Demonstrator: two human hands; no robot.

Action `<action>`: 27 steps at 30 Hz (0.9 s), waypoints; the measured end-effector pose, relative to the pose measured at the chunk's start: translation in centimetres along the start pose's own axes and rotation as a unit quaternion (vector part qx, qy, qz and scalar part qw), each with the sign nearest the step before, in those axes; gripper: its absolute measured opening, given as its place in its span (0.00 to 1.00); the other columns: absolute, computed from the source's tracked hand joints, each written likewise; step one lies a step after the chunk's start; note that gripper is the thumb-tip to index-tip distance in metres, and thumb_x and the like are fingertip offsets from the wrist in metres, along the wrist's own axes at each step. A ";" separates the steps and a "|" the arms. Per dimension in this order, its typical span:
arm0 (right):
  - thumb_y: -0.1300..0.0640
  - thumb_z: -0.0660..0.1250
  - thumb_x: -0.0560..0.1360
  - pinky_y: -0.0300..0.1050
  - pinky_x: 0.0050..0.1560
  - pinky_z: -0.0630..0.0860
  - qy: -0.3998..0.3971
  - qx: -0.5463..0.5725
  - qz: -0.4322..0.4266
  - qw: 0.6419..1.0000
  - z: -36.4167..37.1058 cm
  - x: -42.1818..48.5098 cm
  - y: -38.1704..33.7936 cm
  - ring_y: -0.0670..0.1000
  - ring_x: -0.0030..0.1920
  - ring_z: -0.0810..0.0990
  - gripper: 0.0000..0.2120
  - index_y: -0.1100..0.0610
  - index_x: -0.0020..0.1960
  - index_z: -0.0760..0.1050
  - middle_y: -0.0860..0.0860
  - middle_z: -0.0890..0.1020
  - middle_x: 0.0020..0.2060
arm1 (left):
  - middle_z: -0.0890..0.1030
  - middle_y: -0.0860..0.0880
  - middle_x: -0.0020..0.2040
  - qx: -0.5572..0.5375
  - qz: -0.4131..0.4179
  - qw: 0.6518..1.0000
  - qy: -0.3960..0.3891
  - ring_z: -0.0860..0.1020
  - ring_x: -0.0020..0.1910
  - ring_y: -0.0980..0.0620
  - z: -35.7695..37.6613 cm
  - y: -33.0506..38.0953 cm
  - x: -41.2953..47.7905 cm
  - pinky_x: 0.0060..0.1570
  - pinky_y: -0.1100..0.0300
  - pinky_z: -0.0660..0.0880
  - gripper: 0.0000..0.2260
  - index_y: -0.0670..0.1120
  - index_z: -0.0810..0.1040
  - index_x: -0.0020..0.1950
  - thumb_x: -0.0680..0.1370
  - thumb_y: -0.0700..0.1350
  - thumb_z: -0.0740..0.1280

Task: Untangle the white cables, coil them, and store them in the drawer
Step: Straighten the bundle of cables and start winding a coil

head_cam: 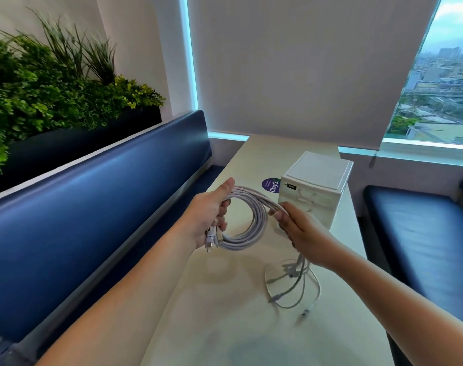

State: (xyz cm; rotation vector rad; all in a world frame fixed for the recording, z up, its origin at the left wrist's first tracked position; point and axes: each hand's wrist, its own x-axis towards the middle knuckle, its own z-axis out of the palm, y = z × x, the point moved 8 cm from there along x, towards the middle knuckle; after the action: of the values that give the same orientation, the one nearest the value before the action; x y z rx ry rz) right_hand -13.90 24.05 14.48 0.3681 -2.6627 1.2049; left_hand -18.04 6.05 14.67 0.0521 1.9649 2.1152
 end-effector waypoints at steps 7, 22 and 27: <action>0.39 0.53 0.76 0.37 0.26 0.62 0.010 0.250 0.044 0.967 1.8 -0.2 -0.1 0.43 0.26 0.62 0.15 0.46 0.46 0.73 0.41 0.66 0.25 | 0.59 0.52 0.26 -0.095 0.001 0.995 -0.023 0.56 0.24 0.53 0.9 -0.2 -0.6 0.31 0.57 0.70 0.21 0.47 0.69 0.33 0.76 0.61 0.67; 0.57 0.62 0.79 0.40 0.27 0.69 0.143 0.363 0.119 0.913 4.0 -0.2 -0.3 0.46 0.29 0.74 0.06 0.58 0.46 0.73 0.50 0.78 0.31 | 0.62 0.51 0.27 -0.277 -0.036 0.957 0.078 0.65 0.26 0.53 2.5 -2.6 -0.4 0.30 0.60 0.69 0.22 0.49 0.69 0.37 0.73 0.67 0.65; 0.58 0.58 0.81 0.43 0.28 0.66 0.148 0.308 0.141 0.929 3.4 0.2 0.6 0.49 0.29 0.69 0.06 0.55 0.45 0.68 0.52 0.73 0.31 | 0.63 0.51 0.27 -0.271 -0.010 0.961 0.062 0.66 0.28 0.54 3.3 -3.4 -0.1 0.44 0.55 0.78 0.21 0.47 0.69 0.38 0.70 0.64 0.67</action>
State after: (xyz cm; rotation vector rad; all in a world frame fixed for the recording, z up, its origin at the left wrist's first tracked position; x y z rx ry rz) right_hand -14.55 21.84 11.98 -0.1199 -2.0755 2.0007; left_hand -16.74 9.42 11.59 -0.2035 1.3657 2.6146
